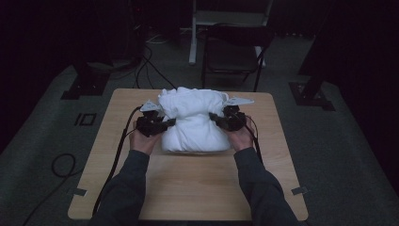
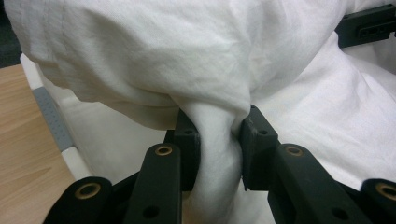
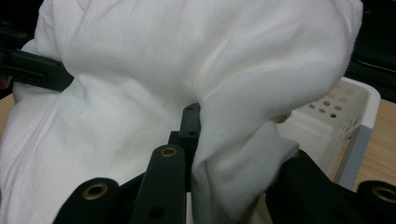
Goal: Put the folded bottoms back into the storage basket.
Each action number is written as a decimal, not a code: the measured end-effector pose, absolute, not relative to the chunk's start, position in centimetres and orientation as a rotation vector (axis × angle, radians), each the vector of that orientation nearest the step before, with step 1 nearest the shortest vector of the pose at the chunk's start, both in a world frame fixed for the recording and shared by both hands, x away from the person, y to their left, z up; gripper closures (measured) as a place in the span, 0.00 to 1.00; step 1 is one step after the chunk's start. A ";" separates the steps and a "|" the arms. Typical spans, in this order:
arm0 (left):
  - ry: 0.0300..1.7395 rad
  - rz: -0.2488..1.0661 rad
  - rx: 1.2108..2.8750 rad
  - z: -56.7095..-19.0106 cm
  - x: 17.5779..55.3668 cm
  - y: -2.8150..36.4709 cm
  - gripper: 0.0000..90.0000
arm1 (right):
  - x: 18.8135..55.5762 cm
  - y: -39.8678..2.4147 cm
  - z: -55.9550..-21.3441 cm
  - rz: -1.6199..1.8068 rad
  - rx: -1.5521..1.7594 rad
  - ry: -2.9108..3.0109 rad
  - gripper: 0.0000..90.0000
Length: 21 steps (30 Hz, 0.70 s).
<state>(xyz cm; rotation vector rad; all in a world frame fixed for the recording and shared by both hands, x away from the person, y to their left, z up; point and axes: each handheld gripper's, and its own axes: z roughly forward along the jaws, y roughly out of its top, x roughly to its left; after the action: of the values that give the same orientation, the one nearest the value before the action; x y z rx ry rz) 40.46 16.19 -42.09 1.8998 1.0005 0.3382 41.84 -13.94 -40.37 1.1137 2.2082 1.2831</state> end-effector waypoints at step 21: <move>0.986 0.365 1.904 -41.0 41.5 15.7 0.80 | 42.9 -14.4 -39.7 1.298 1.134 2.176 0.83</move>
<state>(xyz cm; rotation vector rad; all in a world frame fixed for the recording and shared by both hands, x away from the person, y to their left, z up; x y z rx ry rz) 41.49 15.66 -41.05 1.9038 0.9855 0.3648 42.92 -14.37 -39.71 1.1343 2.1757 1.2977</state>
